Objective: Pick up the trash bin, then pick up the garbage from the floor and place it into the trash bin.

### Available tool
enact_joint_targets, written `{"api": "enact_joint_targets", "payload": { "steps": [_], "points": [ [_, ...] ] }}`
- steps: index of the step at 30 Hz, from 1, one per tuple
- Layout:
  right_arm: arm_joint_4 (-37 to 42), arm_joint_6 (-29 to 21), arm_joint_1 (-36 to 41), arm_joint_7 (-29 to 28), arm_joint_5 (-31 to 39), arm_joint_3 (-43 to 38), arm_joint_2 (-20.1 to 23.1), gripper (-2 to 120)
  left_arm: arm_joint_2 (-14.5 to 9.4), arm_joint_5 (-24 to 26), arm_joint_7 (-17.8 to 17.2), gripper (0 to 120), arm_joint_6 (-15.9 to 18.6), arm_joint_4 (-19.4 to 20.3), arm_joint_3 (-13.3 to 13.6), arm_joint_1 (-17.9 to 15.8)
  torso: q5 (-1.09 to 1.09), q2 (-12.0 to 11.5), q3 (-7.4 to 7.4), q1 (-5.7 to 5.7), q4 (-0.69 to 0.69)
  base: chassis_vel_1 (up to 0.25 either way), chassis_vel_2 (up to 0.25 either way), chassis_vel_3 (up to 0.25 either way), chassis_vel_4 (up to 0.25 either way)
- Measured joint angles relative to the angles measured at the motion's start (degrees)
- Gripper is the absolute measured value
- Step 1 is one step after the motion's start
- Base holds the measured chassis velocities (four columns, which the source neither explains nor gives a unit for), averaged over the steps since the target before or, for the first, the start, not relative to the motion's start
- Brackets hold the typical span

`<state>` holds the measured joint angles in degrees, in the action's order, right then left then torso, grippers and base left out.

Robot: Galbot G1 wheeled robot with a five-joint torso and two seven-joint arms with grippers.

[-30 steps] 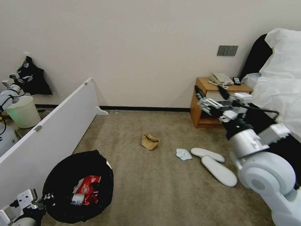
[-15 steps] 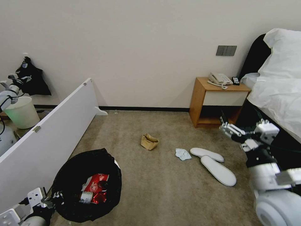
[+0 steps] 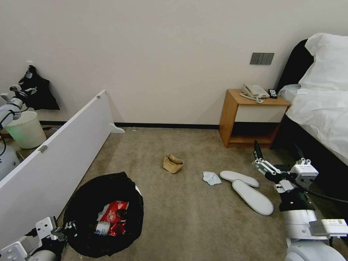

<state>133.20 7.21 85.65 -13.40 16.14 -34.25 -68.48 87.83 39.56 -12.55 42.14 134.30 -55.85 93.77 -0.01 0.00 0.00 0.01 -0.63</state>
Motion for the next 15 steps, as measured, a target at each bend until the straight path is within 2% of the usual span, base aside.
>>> {"api": "enact_joint_targets", "payload": {
  "steps": [15],
  "points": [
    [-0.81, 0.32, 0.52, -0.11, -2.09, 0.07, -2.03, 100, -0.11, -0.57, 1.17, 2, 0.00, -0.40, -0.16, -0.21, 0.01, 0.00, 0.00, 0.00, 0.00, 0.000, 0.000, 0.000, 0.000]
  ]
}}
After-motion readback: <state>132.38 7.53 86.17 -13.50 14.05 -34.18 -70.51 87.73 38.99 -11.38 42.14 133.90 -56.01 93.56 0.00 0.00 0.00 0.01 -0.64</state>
